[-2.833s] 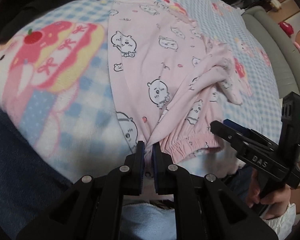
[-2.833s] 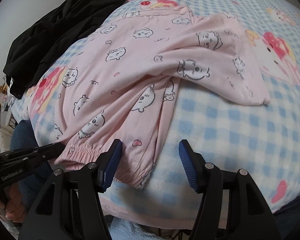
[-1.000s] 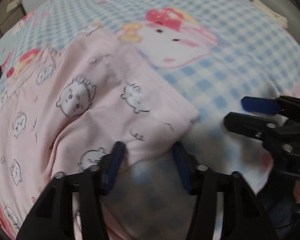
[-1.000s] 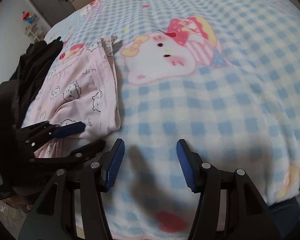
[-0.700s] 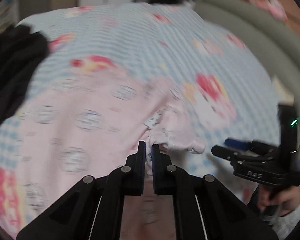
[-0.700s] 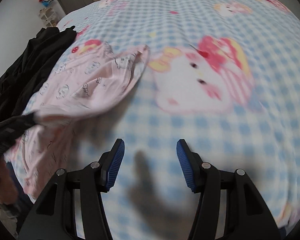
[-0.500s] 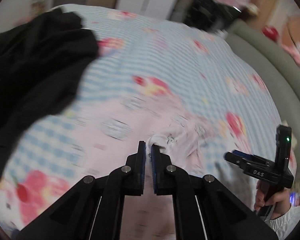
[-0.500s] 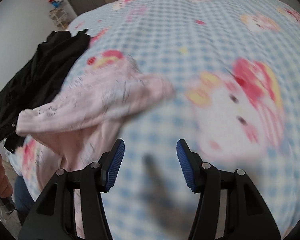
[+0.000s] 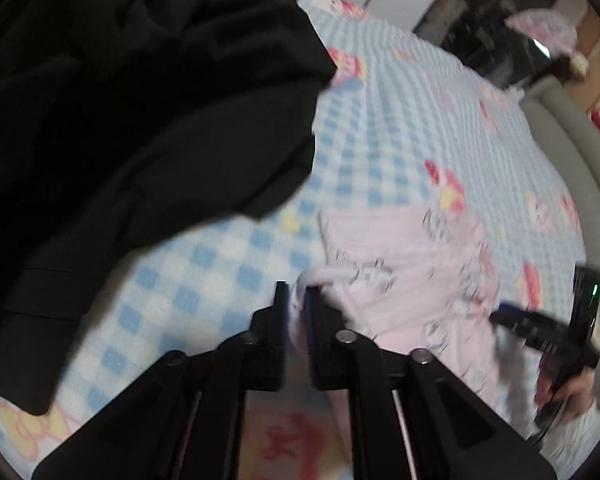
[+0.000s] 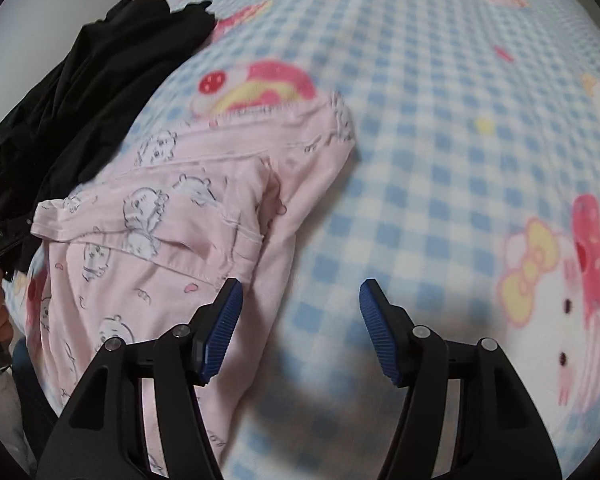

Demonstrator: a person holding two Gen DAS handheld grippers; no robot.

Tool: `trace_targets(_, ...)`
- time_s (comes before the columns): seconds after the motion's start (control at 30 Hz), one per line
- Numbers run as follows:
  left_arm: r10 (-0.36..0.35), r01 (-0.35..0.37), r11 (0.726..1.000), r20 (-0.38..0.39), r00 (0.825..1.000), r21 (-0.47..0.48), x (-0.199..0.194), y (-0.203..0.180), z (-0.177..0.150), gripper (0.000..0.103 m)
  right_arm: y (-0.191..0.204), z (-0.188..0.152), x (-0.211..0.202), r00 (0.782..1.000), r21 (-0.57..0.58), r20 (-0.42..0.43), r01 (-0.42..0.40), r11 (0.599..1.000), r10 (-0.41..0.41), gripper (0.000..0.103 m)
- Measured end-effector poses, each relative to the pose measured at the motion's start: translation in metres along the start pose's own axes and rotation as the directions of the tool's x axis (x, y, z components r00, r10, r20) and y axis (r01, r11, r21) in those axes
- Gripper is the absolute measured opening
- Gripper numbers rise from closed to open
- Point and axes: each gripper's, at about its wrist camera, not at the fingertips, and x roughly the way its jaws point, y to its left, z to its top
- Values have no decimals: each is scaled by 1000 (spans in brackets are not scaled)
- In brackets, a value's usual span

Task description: Fold clothes

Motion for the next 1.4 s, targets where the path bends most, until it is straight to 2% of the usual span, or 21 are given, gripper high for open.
trace_targets(0.03,7,-7,1000,4,1000,-1,4,1,0,58,1,2,3,1000,-3,9,-25,1000,25,66)
trace_targets(0.13,64,-64,998,5,998,-13,19,5,1,58,7,15,24,997,5,18,-70,998,70,71)
trace_targets(0.2,60,-60,998,-22,998,-31,30,10,2,56,10,25,38,997,13,30,-72,997,71,72)
trace_targets(0.27,33,-34,999,-29,999,-9,35,6,3,52,13,35,42,996,26,67,-69,997,67,60)
trace_targets(0.3,-3,3,1000,-27,1000,8,34,1,4,36,13,39,40,993,31,84,-86,996,83,31)
trace_targets(0.33,-36,37,999,-33,999,24,34,-5,5,25,13,40,35,989,33,103,-109,994,105,17)
trace_targets(0.4,-57,59,995,-26,998,75,32,-21,9,11,13,42,24,979,35,140,-152,988,146,9)
trace_targets(0.43,-70,72,993,-16,997,90,32,-27,13,8,11,41,15,975,40,163,-159,986,150,9)
trace_targets(0.57,-112,108,987,29,993,115,35,-51,38,8,-10,34,-25,961,96,255,-132,987,103,8)
trace_targets(0.6,-108,103,989,42,993,106,36,-54,45,8,-16,32,-35,956,111,278,-126,986,91,8)
trace_targets(0.67,-144,141,987,49,988,73,47,-61,59,8,-28,32,-47,952,150,303,-90,985,40,8)
trace_targets(0.7,-147,145,987,28,989,67,54,-65,64,10,-35,33,-52,950,172,312,-67,983,11,8)
trace_targets(0.77,-97,99,993,-21,995,66,71,-74,68,13,-53,36,-49,964,232,266,-84,969,20,10)
trace_targets(0.83,-86,90,995,-70,994,51,80,-76,63,33,-64,31,-40,979,276,206,-50,960,-8,24)
trace_targets(0.9,-89,92,995,-78,993,46,73,-77,47,36,-68,17,-38,989,292,141,-4,956,-39,26)
trace_targets(1.03,-46,49,998,-80,996,36,50,-79,4,37,-57,-24,-56,989,296,148,-69,953,25,30)
trace_targets(1.1,27,-23,999,-83,996,42,34,-83,-23,44,-43,-47,-60,989,293,136,-102,951,65,32)
trace_targets(1.17,84,-78,994,-84,993,70,24,-92,-45,46,-26,-71,-59,988,286,112,-131,949,102,34)
trace_targets(1.23,79,-73,995,-95,992,68,16,-93,-63,46,-8,-95,-55,990,272,88,-129,954,108,40)
trace_targets(1.3,70,-63,996,-107,992,64,8,-93,-80,46,10,-119,-51,991,258,64,-127,958,114,40)
trace_targets(1.4,56,-49,997,-124,991,57,-4,-94,-105,49,25,-152,-56,994,277,88,-82,957,60,40)
